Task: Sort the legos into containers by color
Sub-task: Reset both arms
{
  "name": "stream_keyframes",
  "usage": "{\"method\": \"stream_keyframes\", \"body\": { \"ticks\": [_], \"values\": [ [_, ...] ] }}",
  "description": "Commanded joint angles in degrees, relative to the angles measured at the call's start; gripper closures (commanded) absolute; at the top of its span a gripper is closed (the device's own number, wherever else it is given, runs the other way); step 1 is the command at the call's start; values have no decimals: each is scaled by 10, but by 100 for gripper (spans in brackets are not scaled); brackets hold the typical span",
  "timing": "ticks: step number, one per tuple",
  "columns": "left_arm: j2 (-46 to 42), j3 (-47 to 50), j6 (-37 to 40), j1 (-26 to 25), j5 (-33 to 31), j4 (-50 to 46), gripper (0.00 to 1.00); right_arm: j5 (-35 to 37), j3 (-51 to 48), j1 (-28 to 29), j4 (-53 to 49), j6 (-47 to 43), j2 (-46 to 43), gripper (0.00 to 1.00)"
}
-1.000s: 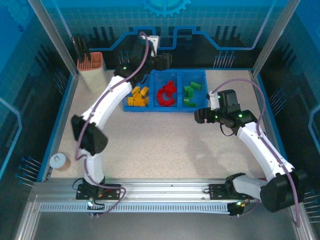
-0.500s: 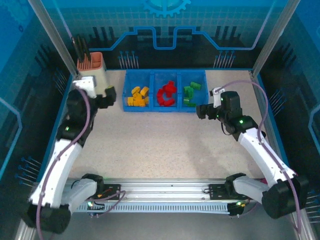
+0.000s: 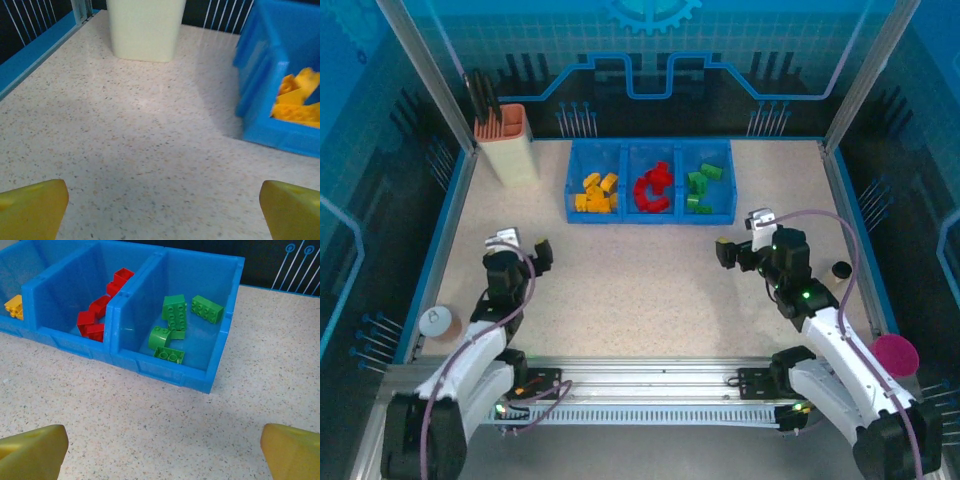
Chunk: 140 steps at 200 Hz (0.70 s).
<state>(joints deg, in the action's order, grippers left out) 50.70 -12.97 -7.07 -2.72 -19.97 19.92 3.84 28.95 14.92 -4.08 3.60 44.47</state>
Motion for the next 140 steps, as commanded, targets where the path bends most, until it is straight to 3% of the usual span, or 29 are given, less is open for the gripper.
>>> {"method": "stream_keyframes", "body": {
  "ticks": [1,26,45,93,108,140],
  "values": [
    [75,-14,42,4,-20,164,1,-1,-17,-7,49,2,-17,0],
    [188,3,51,4,2,337,1,5,-23,-7,40,1,-21,0],
    [256,-21,62,5,66,350,1,10,-25,-7,32,0,-30,0],
    [396,-44,77,6,86,442,1,38,-41,-6,18,4,-64,0],
    [378,-82,67,5,82,335,1,53,-48,-7,22,3,-64,0],
    [384,-83,65,9,84,344,1,113,-58,-8,51,-10,-43,0]
  ]
}}
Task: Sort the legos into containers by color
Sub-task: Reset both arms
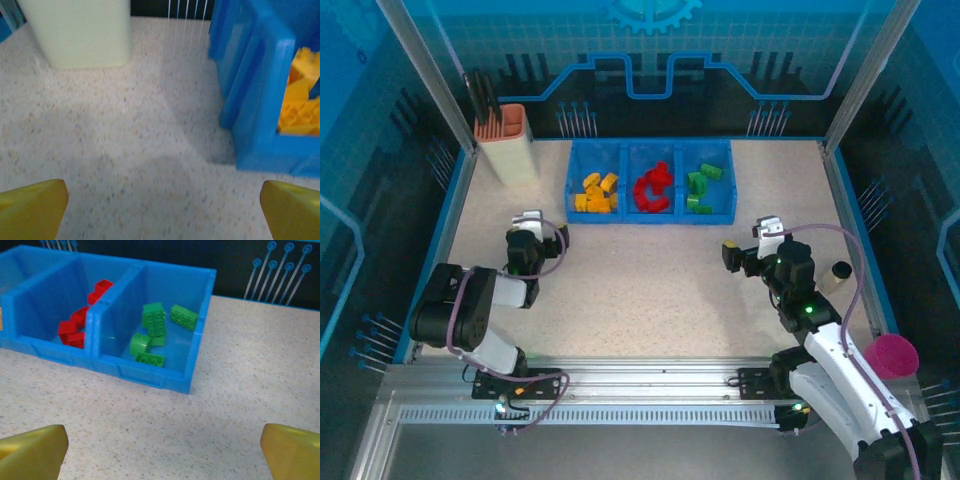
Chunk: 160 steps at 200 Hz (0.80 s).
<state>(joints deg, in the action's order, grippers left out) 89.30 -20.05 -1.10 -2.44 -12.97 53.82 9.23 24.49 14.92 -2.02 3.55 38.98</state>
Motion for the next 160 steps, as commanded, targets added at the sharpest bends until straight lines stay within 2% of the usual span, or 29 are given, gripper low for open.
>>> {"method": "stream_keyframes", "body": {
  "ticks": [1,25,50,67,90,107,127,160],
  "values": [
    [-2,-12,6,6,13,4,1,61,-14,-8,33,-10,13,0],
    [-2,-12,7,6,13,7,1,87,-56,-34,155,-8,59,0],
    [-1,-12,10,4,17,7,1,33,-105,-103,328,19,150,0],
    [-1,-12,10,4,18,6,1,35,-122,-108,428,0,217,0],
    [-2,-12,9,4,19,5,1,7,-99,-109,424,-5,276,0],
    [-1,-13,9,4,19,5,0,-10,-99,-110,471,-8,306,0],
    [-2,-12,10,4,19,5,1,-23,-107,-110,566,-26,357,0],
    [-2,-13,10,4,20,5,0,-67,-107,-109,722,-53,503,0]
  ]
}}
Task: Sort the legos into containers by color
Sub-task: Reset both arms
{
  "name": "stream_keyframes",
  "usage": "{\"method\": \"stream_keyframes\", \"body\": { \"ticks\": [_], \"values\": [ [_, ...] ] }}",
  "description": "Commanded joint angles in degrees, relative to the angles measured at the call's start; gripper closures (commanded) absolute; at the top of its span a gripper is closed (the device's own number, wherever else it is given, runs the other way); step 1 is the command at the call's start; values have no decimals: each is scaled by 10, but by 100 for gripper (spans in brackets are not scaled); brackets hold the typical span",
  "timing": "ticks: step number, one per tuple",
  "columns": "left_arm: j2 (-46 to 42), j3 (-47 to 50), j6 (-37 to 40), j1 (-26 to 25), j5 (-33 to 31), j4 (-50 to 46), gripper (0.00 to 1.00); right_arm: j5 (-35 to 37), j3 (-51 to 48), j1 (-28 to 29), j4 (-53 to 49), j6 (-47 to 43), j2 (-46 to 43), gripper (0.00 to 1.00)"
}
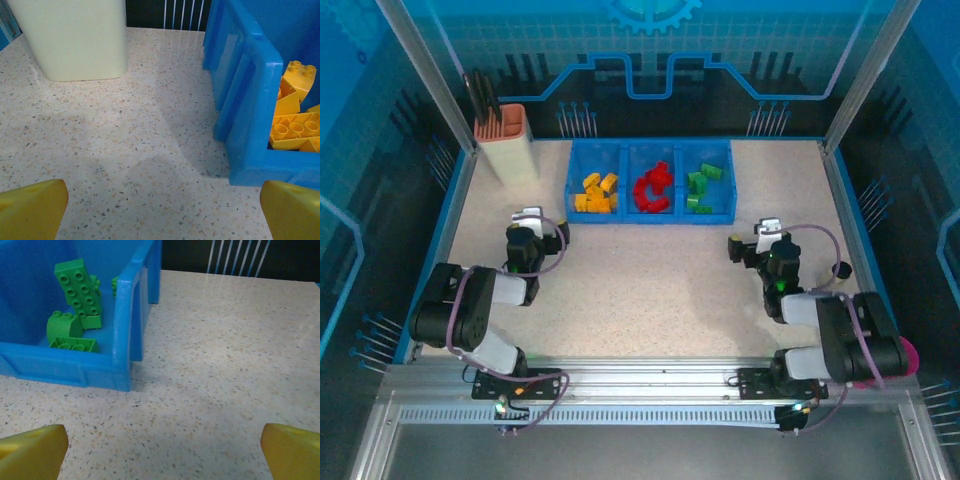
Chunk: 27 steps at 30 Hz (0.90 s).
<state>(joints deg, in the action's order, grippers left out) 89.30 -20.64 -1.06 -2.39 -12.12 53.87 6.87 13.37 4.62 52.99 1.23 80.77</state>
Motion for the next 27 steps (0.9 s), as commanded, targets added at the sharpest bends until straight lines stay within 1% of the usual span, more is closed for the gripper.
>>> {"method": "stream_keyframes", "body": {
  "ticks": [1,2,4,6,8,9,10,11,12,13,19,27],
  "values": [
    [-1,-7,10,4,11,5,1,-45,4,-5,181,-30,90,0],
    [-2,-7,10,4,11,5,1,-41,1,-3,194,-31,97,0],
    [-1,-8,9,4,11,5,1,-35,19,-4,101,-29,63,0],
    [-2,-7,9,4,12,5,0,-38,33,-1,104,-33,79,0],
    [-2,-7,9,4,11,5,1,-34,61,-1,37,-31,72,0],
    [-2,-8,9,4,12,4,1,-25,74,-1,19,-27,77,0],
    [-2,-8,9,4,11,4,1,-15,94,-1,-22,-22,76,0],
    [-2,-7,9,3,12,4,0,-34,95,-11,-21,-17,74,0],
    [-2,-7,10,4,11,4,1,-37,90,-15,-5,-13,77,0],
    [-1,-7,10,4,11,4,1,-31,94,-15,-19,-12,75,0],
    [-1,-7,9,4,12,4,1,-29,93,-12,-15,-15,76,0],
    [-2,-8,10,4,11,4,1,-40,95,-12,-19,-19,76,0]
  ]
}}
